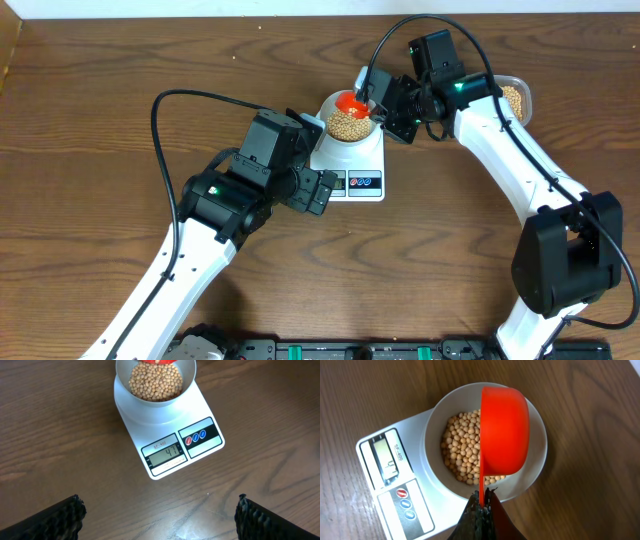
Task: Scoop item into bowl and weigh 50g on scale
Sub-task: 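Lift the red scoop away from the bowl back to the tub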
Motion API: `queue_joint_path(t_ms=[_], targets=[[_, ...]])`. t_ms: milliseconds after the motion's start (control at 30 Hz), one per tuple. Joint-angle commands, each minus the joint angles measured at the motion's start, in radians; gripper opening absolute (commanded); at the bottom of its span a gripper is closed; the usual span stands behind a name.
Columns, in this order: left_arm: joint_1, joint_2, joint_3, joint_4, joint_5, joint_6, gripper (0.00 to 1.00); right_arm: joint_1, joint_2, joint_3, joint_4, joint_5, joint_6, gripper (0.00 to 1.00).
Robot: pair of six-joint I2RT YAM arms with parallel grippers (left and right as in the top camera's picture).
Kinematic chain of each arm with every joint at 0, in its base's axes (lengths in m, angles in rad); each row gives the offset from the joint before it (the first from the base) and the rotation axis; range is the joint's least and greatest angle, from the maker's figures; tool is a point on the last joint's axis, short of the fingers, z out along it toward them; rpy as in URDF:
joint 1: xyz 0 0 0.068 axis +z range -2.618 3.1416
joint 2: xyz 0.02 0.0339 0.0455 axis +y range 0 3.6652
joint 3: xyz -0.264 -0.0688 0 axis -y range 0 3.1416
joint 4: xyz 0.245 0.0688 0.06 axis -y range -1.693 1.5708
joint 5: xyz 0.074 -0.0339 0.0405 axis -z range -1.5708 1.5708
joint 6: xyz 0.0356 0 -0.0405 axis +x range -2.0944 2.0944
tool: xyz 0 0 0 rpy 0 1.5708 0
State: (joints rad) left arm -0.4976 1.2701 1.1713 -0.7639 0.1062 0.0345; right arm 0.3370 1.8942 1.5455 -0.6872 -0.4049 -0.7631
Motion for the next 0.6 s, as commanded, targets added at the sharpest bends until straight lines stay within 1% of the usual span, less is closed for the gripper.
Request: queue_joint_path(t_ms=[0, 133, 433, 500, 567], targets=[[0.003, 0.008, -0.003, -0.006, 0.006, 0.014, 0.98, 0.011, -0.024, 0.024, 0.004, -0.004, -0.085, 0.01], [0.003, 0.008, -0.003, -0.006, 0.006, 0.014, 0.98, 0.012, -0.024, 0.024, 0.019, -0.004, -0.117, 0.01], [0.003, 0.008, -0.003, -0.006, 0.006, 0.014, 0.98, 0.012, -0.024, 0.024, 0.088, -0.004, -0.117, 0.01], [0.003, 0.008, -0.003, -0.006, 0.006, 0.014, 0.98, 0.012, -0.024, 0.024, 0.090, -0.005, -0.109, 0.01], [0.003, 0.008, -0.003, -0.006, 0.006, 0.014, 0.98, 0.011, -0.024, 0.024, 0.093, -0.005, -0.069, 0.01]])
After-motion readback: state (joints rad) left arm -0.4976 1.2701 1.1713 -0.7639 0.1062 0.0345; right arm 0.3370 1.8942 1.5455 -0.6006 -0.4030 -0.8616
